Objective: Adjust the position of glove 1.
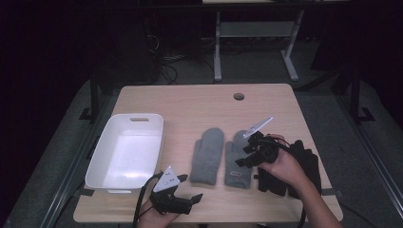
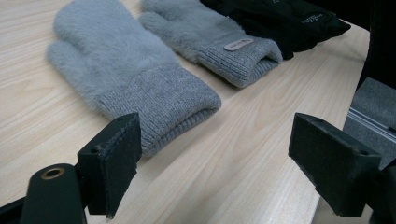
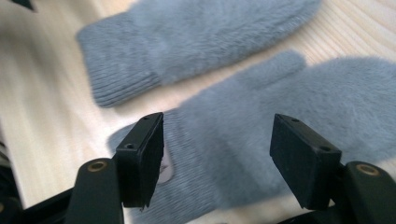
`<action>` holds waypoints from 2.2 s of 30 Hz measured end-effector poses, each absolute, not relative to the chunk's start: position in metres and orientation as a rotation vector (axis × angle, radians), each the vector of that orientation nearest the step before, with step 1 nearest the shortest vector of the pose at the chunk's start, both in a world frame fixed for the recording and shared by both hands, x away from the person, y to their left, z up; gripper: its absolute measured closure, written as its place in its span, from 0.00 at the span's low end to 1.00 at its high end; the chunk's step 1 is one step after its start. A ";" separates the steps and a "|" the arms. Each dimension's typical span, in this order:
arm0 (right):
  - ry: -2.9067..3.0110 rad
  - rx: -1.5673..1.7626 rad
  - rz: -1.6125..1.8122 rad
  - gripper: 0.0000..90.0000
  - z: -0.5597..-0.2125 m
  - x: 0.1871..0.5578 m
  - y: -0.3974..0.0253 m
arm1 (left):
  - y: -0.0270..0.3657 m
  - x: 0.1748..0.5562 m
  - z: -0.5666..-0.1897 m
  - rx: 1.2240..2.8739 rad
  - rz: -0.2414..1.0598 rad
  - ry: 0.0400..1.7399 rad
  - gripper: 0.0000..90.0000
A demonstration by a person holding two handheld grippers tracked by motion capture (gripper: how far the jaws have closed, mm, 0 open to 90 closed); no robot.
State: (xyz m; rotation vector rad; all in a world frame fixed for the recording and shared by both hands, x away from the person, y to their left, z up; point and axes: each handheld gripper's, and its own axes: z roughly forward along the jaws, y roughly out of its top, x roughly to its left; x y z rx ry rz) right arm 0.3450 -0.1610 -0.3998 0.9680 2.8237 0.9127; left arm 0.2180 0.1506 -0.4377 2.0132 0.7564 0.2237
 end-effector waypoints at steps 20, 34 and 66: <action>2.885 1.021 0.557 0.50 -0.442 0.371 -0.145 | 0.147 0.216 -0.437 2.015 0.223 0.746 0.19; 2.802 1.149 0.645 0.86 -0.435 0.360 -0.149 | 0.148 0.215 -0.436 2.003 0.234 0.745 0.19; 2.818 1.037 0.884 0.93 -0.356 0.355 -0.066 | 0.161 0.212 -0.426 1.938 0.306 0.776 0.20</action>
